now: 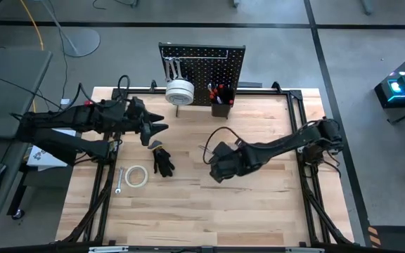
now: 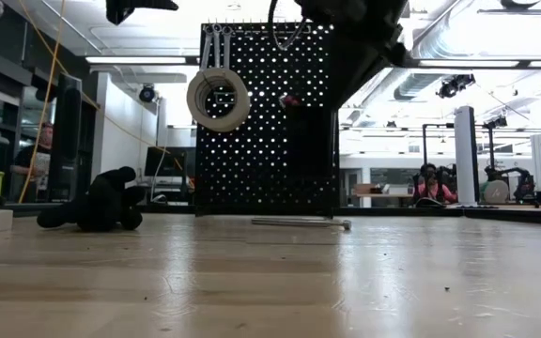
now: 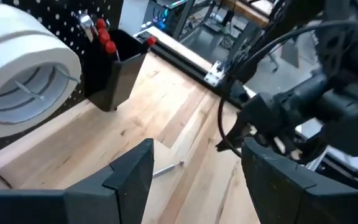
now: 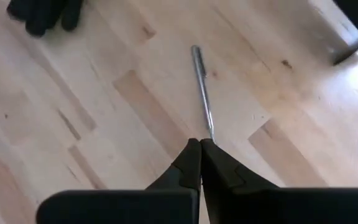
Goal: Hang tools onto peg board
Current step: Put the magnetic telescoping into the black bin on the peg board
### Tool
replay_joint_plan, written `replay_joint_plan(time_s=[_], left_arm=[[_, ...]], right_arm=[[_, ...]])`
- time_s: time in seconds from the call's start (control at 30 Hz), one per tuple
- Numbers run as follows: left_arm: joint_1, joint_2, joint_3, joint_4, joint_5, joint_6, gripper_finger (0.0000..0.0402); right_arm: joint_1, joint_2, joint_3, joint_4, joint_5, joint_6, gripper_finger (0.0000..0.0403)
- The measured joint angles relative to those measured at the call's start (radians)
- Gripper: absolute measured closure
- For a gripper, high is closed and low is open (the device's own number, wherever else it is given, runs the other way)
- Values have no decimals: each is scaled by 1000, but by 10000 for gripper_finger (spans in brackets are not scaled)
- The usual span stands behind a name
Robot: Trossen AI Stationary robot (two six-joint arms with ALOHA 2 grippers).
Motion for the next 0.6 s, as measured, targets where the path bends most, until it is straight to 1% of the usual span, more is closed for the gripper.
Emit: replay_joint_plan(time_s=[0.13, 0.2, 0.23, 0.37, 0.47, 0.53, 0.6], left_arm=[[0, 56, 0, 1, 8, 0, 179], [0, 91, 0, 2, 38, 0, 179], [0, 110, 0, 9, 56, 0, 179], [-4, 201, 0, 24, 119, 6, 179], [-11, 286, 0, 24, 126, 60, 179], [-11, 350, 0, 38, 129, 92, 183], [-11, 412, 0, 56, 130, 114, 188]], right_arm=[[-30, -12, 0, 2, -102, -147, 402], [-61, -7, 0, 21, -193, -259, 402], [-79, -1, 0, 33, -214, -298, 402], [-157, 34, 0, 71, -231, -419, 403], [-210, 60, -8, 79, -267, -515, 403], [-246, 71, -62, 107, -332, -547, 403], [-277, 71, -153, 161, -424, -565, 403]])
